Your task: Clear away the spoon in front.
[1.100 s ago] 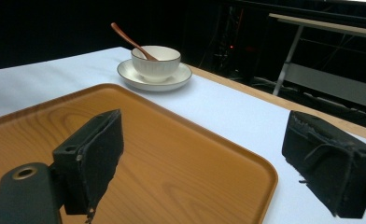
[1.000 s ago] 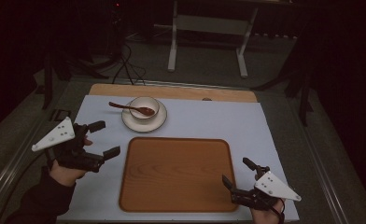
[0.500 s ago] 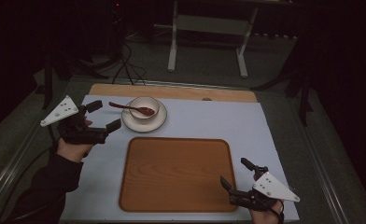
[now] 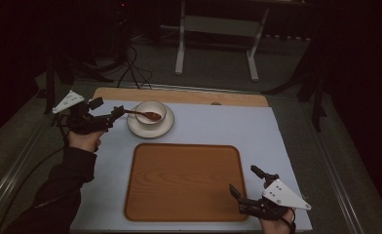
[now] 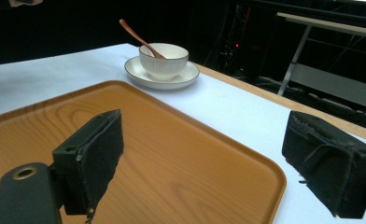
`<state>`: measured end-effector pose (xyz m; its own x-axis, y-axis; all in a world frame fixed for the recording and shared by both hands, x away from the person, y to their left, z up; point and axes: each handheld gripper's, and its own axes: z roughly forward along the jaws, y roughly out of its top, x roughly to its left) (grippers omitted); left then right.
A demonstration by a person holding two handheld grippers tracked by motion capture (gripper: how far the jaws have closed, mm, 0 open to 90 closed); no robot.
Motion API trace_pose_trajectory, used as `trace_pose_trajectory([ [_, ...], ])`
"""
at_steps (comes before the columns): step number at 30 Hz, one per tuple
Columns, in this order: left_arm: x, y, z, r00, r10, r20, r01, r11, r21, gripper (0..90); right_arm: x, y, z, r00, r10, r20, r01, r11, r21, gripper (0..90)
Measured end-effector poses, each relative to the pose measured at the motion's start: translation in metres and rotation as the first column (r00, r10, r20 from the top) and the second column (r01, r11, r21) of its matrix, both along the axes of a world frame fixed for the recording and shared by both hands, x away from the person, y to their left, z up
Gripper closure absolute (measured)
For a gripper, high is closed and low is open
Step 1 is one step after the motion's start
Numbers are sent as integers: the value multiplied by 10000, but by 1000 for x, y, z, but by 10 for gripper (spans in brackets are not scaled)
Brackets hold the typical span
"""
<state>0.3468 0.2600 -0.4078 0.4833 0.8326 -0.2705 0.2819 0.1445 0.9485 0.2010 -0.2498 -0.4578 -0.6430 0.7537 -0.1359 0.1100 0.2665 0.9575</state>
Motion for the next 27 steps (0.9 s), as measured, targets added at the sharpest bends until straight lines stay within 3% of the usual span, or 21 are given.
trace_pose_trajectory([
  [5, 15, 8, -19, 9981, 193, -592, -258, 9935, -1109, 11, 0, 0, 0, 10000, 41, 39, -41, 10000, -50, 125],
  [6, 15, 8, -19, 9981, 193, -592, -258, 9935, -1109, 11, 0, 0, 0, 10000, 41, 39, -41, 10000, -50, 125],
  [7, 22, 13, -28, 9957, 269, -882, -408, 9862, -1605, 11, -1, 0, 0, 10000, 58, 32, -58, 10000, -39, 125],
  [9, 27, 17, -36, 9931, 381, -1107, -602, 9772, -2034, 12, 0, 1, 0, 10000, 82, 27, -82, 10000, -28, 125],
  [16, 41, 23, -63, 9816, 500, -1844, -985, 9596, -2637, 50, 0, 2, -1, 9999, 139, -33, -139, 9999, -54, 125],
  [21, 48, 28, -78, 9768, 568, -2063, -1270, 9298, -3454, 131, 0, 2, -1, 9998, 170, -59, -171, 9998, -32, 126],
  [24, 53, 27, -86, 9707, 639, -2316, -1426, 9290, -3414, 170, 0, 2, -2, 9998, 205, -62, -205, 9998, -40, 126],
  [27, 56, 26, -93, 9684, 714, -2389, -1557, 9215, -3558, 213, 0, 2, -2, 9997, 222, -89, -222, 9998, -11, 126],
])
